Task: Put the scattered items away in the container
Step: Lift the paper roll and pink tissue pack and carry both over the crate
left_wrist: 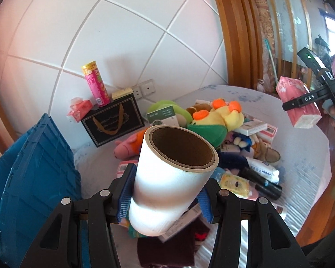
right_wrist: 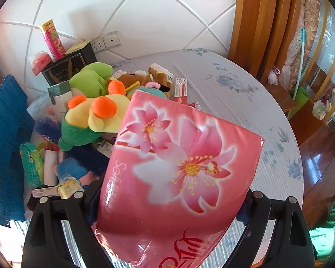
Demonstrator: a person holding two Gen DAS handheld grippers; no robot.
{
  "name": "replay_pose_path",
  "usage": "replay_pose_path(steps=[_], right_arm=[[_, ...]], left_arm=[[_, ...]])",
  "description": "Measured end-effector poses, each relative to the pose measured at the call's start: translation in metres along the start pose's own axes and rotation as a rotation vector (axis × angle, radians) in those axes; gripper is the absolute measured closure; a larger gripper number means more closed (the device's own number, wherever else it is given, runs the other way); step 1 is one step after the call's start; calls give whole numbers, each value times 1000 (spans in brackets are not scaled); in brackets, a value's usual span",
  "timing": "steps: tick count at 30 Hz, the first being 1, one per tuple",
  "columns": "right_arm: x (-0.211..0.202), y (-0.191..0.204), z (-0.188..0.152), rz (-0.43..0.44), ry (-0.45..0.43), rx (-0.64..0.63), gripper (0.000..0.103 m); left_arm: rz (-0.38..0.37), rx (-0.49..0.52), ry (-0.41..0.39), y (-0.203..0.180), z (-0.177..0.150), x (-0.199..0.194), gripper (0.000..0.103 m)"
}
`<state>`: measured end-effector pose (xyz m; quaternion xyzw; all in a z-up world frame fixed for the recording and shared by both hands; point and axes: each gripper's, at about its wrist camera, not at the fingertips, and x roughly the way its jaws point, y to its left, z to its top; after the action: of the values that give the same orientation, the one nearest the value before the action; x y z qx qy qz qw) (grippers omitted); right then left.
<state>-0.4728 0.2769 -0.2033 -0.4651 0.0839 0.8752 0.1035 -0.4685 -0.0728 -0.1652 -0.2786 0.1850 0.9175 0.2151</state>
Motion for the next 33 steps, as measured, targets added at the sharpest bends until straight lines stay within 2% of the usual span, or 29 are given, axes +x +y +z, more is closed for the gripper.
replay_pose_path(steps=[12,21,33], right_arm=[[-41,63,10,115,-64,-116,13],[-58,113,21,184,-82,-216,13],[-97,173,37,266,-171,-295,13]], left_arm=[[80,-91,-7,27,17,-30,53],[151,-158,-52,57,32,-64,54],[193,-201,-39,88,29,-94,54]])
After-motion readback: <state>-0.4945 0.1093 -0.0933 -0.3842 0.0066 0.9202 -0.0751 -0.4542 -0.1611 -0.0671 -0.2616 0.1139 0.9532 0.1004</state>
